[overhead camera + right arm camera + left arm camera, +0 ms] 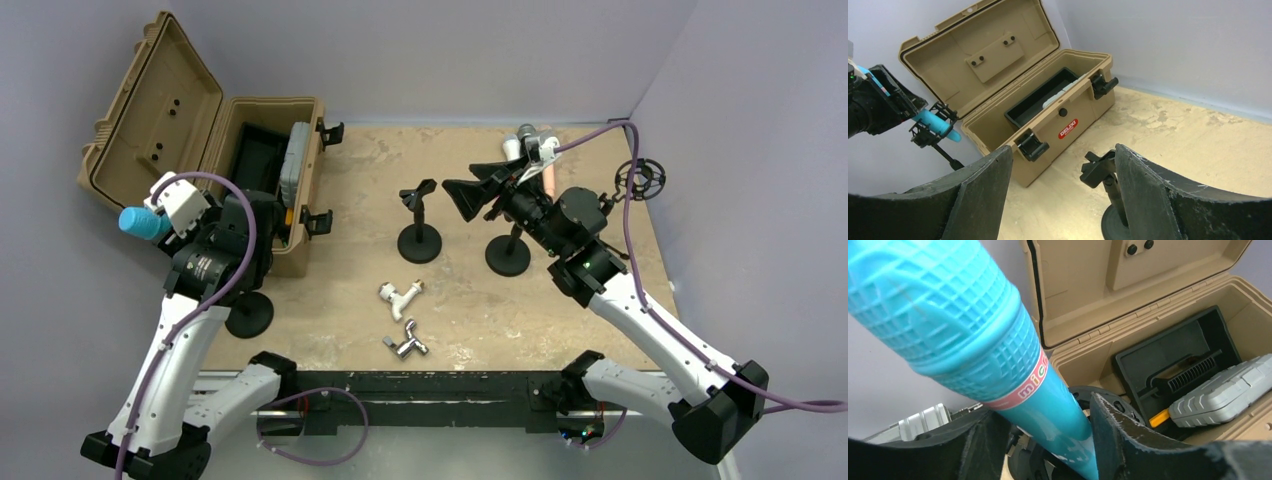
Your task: Remove the microphone from the stand
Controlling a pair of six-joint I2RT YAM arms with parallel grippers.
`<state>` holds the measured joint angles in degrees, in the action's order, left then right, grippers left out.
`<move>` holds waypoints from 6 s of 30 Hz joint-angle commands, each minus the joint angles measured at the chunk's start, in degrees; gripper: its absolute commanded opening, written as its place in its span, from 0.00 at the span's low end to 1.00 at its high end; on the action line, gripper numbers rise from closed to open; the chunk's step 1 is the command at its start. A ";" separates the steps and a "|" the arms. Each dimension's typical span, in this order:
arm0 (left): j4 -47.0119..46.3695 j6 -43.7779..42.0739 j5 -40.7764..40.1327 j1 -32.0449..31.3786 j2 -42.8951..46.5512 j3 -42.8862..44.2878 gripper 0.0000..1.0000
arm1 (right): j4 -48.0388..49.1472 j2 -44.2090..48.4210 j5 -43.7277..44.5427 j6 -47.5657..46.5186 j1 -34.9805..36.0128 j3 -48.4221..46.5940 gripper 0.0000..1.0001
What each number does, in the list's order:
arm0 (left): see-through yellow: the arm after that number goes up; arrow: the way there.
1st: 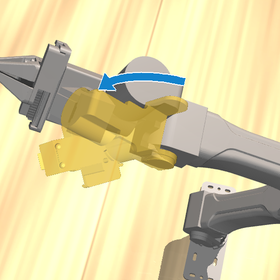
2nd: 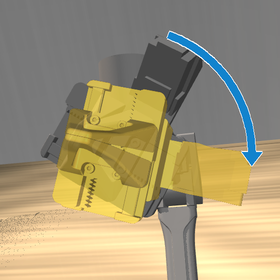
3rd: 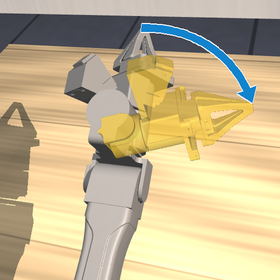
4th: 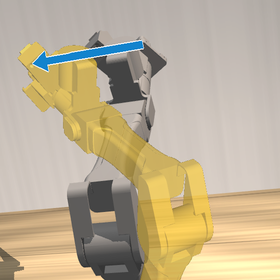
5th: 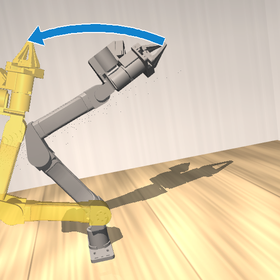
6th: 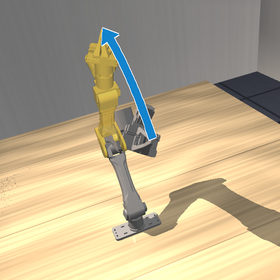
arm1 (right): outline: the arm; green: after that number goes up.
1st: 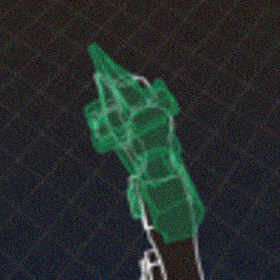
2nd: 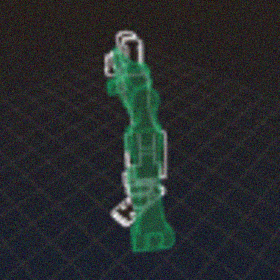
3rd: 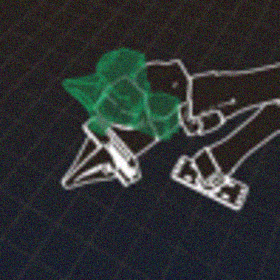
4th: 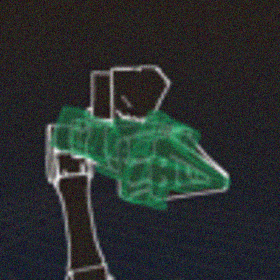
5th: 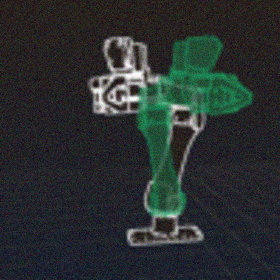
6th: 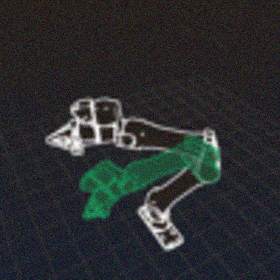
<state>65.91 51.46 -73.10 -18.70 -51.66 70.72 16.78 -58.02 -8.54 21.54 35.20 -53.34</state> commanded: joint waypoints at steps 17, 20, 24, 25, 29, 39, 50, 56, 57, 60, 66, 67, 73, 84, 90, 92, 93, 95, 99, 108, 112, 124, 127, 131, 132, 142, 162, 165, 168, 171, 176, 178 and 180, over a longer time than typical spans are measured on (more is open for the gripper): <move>-29.60 -33.90 1.51 0.85 5.15 4.87 0.14 | 0.98 -0.49 -0.24 1.46 0.00 0.49 0.72; -28.68 -37.79 5.62 0.78 5.23 10.46 0.06 | 0.98 -0.67 -0.25 1.49 0.00 0.43 0.72; -20.61 -35.38 14.04 0.77 5.85 21.13 0.00 | 0.81 -1.11 -0.11 1.42 0.02 0.26 0.72; -19.62 -34.39 16.83 0.77 6.50 23.09 0.00 | 0.76 -1.25 0.06 1.44 0.03 0.14 0.72; -21.41 -35.22 39.34 0.77 10.60 25.17 0.00 | 0.59 -1.94 0.38 1.31 0.03 -0.46 0.72; -30.36 -19.95 94.56 0.77 6.09 15.10 0.00 | 6.04 -2.26 -18.98 0.74 0.17 -1.02 0.75; -62.30 1.98 103.78 0.77 9.39 -14.23 0.00 | 23.49 -6.98 -25.74 10.74 10.91 1.35 0.84; -62.51 3.42 100.62 0.77 12.90 -19.30 0.00 | 25.11 -13.95 -20.83 15.60 13.59 -0.07 0.81; -62.52 3.46 99.81 0.77 13.43 -20.01 0.00 | 25.19 -15.10 -20.81 16.09 14.05 -0.48 0.80; -62.56 3.38 98.20 0.77 14.29 -21.30 0.00 | 26.64 -17.81 -20.99 17.76 15.79 -1.03 0.78; -62.55 0.06 97.12 0.77 13.20 -21.77 0.00 | 30.13 -20.58 -20.82 20.09 18.79 -1.44 0.77; -62.51 -0.52 96.97 0.77 13.05 -21.85 0.00 | 30.41 -21.01 -20.82 20.26 19.11 -1.60 0.77; -63.87 -0.57 97.40 0.81 12.64 -22.67 0.00 | 30.12 -22.34 -18.99 20.73 19.47 -2.59 0.76; -64.46 0.75 100.19 0.77 13.36 -22.56 0.02 | 30.26 -27.17 -19.28 21.69 19.73 -7.15 0.19; -44.02 -10.69 101.49 0.77 11.91 -10.88 0.94 | 23.86 -24.30 -12.67 16.72 19.68 -8.46 0.00; -39.29 -13.90 99.67 0.77 12.31 -8.00 1.00 | 21.51 -22.72 -9.46 14.90 19.59 -8.63 0.00; -37.08 -15.28 97.91 0.77 12.86 -6.83 1.00 | 20.08 -21.96 -7.90 13.86 19.31 -8.97 0.00; -33.53 -18.06 93.78 0.81 14.64 -4.91 1.00 | 15.91 -20.53 -3.98 11.25 18.57 -10.43 0.00; -28.15 -22.67 85.07 0.77 19.99 -3.13 1.00 | 3.92 -19.01 5.38 3.67 15.08 -16.35 0.00; -20.81 -29.58 74.73 0.77 30.33 -2.79 1.00 | -8.92 -24.74 29.59 -12.55 0.94 -27.97 0.00; -18.46 -31.46 71.66 0.77 32.55 -2.11 1.00 | -15.15 -35.68 30.20 -14.51 -7.16 -37.40 0.00; -12.25 -34.32 66.82 0.77 34.97 1.16 1.00 | -40.67 -67.80 27.21 -18.72 -16.94 -70.21 0.00; -12.13 -34.32 66.77 0.77 35.20 0.57 1.00 | -40.07 -67.99 24.02 -18.64 -18.41 -68.00 0.00; -12.30 -34.94 66.97 0.77 34.59 0.72 1.00 | -42.65 -70.41 22.35 -18.31 -19.34 -67.79 0.00; -12.12 -35.35 66.77 0.77 34.36 1.03 1.00 | -43.33 -70.94 22.23 -18.10 -19.52 -67.85 0.00; -10.74 -36.74 64.99 0.68 33.99 3.29 1.00 | -45.28 -73.58 20.37 -17.67 -20.32 -68.62 0.09; -8.08 -38.37 63.00 0.68 33.78 5.16 1.00 | -47.11 -77.14 21.42 -18.06 -20.86 -69.85 0.39; -6.77 -37.70 60.84 0.68 33.45 4.88 1.00 | -47.29 -76.87 21.48 -18.26 -20.85 -70.14 0.46; -5.04 -36.66 57.83 0.68 32.66 4.87 1.00 | -47.27 -76.35 21.30 -18.33 -20.87 -70.68 0.52; -3.24 -35.51 54.31 0.72 31.69 4.92 1.00 | -47.44 -75.04 20.71 -18.33 -20.81 -71.63 0.54; -1.27 -35.11 50.40 0.70 30.19 3.38 0.99 | -46.32 -69.61 20.60 -17.55 -20.66 -71.22 0.55; -0.52 -35.01 49.29 0.68 29.51 2.74 0.98 | -44.62 -65.68 19.96 -16.97 -20.17 -69.83 0.56; -0.51 -35.32 48.12 0.68 29.05 1.85 0.97 | -42.24 -61.33 19.34 -16.60 -19.05 -67.44 0.57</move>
<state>64.12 15.75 -20.86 -17.91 -20.51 73.95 -30.61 -132.09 12.21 3.97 14.72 -121.80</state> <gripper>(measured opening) 0.981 0.563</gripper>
